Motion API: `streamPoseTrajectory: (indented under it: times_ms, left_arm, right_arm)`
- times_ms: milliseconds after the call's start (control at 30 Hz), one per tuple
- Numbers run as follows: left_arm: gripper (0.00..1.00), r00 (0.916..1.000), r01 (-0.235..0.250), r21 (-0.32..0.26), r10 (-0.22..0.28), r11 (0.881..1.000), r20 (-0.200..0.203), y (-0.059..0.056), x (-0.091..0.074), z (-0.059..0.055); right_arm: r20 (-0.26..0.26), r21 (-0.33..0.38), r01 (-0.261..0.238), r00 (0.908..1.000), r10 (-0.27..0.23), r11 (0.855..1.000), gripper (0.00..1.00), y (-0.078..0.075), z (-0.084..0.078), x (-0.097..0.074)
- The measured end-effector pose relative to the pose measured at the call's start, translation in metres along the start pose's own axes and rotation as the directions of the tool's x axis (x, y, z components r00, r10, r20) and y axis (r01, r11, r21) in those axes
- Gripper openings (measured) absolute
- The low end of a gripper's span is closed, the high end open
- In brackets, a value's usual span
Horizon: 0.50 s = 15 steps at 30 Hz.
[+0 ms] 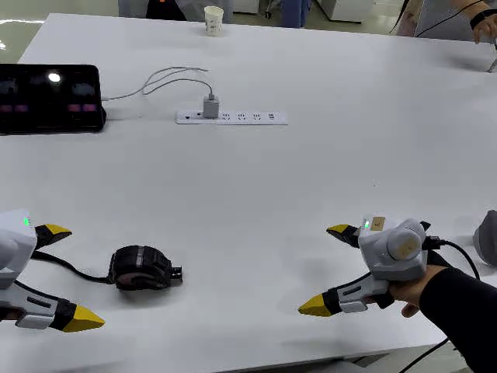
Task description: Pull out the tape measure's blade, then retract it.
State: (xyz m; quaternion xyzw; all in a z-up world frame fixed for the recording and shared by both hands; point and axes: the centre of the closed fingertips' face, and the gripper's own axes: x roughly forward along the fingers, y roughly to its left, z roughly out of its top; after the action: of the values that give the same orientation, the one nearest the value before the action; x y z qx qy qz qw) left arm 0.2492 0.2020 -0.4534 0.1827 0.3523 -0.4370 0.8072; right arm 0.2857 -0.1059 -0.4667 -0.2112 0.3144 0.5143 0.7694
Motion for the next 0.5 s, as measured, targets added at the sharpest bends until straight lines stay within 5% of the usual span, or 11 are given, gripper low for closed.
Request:
streamPoseTrajectory:
  times_ms: [500]
  left_arm:
    - [0.93,0.9945,0.063,0.127,-0.051,0.990,-0.092,-0.003,0.026,0.011]
  right_arm:
    - [0.003,-0.047,-0.092,0.9958,0.092,0.995,0.99,0.015,0.032,0.040]
